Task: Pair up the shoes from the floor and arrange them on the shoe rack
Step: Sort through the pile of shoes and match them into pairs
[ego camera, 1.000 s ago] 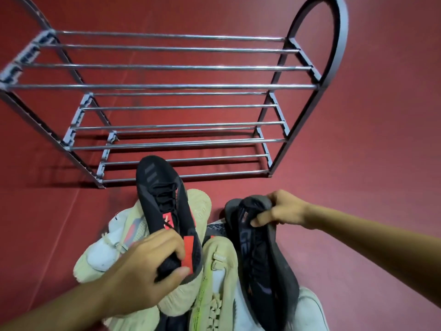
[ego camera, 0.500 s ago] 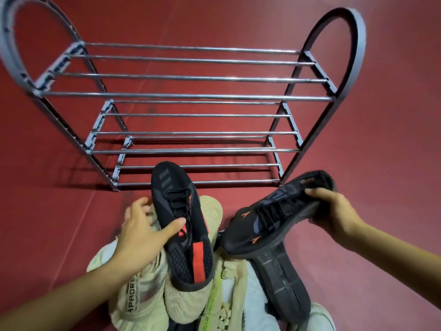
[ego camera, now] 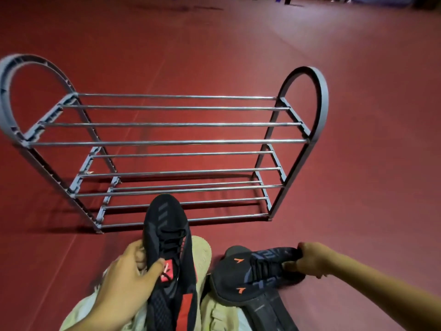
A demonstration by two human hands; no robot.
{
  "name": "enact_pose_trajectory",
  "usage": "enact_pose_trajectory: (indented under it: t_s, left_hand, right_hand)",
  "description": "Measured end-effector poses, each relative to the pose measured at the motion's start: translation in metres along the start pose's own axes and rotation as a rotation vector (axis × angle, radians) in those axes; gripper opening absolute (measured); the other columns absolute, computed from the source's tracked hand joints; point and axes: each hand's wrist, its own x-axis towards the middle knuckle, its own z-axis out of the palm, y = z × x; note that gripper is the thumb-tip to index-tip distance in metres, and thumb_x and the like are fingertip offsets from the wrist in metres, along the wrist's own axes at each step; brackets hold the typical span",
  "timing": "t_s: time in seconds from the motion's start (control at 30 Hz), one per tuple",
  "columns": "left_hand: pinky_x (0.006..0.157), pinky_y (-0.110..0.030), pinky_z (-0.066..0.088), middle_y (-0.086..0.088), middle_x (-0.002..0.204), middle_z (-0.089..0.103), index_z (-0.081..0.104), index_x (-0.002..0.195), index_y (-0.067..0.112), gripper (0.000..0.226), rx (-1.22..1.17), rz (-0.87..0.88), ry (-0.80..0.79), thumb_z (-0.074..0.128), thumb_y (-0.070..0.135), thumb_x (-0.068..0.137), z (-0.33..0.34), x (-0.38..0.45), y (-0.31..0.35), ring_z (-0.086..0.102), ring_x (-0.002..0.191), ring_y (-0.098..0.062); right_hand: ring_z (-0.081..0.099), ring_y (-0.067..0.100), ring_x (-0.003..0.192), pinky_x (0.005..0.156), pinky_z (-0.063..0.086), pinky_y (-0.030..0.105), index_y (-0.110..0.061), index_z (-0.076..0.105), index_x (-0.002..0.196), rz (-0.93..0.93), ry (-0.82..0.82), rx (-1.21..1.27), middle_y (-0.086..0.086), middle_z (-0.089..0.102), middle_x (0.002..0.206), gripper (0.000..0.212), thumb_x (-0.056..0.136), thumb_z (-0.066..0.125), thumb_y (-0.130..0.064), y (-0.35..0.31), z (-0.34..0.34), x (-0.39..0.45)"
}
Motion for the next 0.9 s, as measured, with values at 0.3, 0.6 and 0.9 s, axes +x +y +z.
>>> enact_pose_trajectory:
  t_s: [0.3,0.6,0.9]
  left_hand:
    - [0.074,-0.027,0.054,0.002,0.086,0.079,0.072,0.101,0.016,0.016,-0.410,-0.003,-0.076,0.073,0.009,0.087,-0.017,0.016,0.023,0.073,0.078,-0.012]
    - [0.106,-0.040,0.046,0.003,0.134,0.065,0.068,0.118,0.034,0.051,-0.251,0.081,-0.416,0.050,0.070,0.087,-0.023,0.052,0.018,0.061,0.124,-0.017]
    - [0.068,-0.035,0.040,0.004,0.080,0.060,0.054,0.063,0.020,0.088,0.392,0.006,-0.209,0.022,0.102,0.058,-0.015,0.054,-0.112,0.057,0.083,-0.021]
  right_hand:
    - [0.066,0.015,0.104,0.092,0.055,0.037,-0.023,0.064,0.117,-0.590,0.344,0.360,-0.007,0.070,0.116,0.059,0.082,0.061,-0.071,-0.092,-0.023,-0.073]
    - [0.073,0.027,0.065,0.061,0.061,0.032,0.005,0.071,0.095,-0.475,-0.338,1.371,0.020,0.076,0.085,0.016,0.094,0.059,-0.004,-0.148,-0.012,-0.106]
    - [0.073,0.036,0.081,0.074,0.059,0.041,0.009,0.067,0.113,-0.338,-0.277,1.362,0.029,0.075,0.100,0.028,0.090,0.062,-0.007,-0.117,0.019,-0.067]
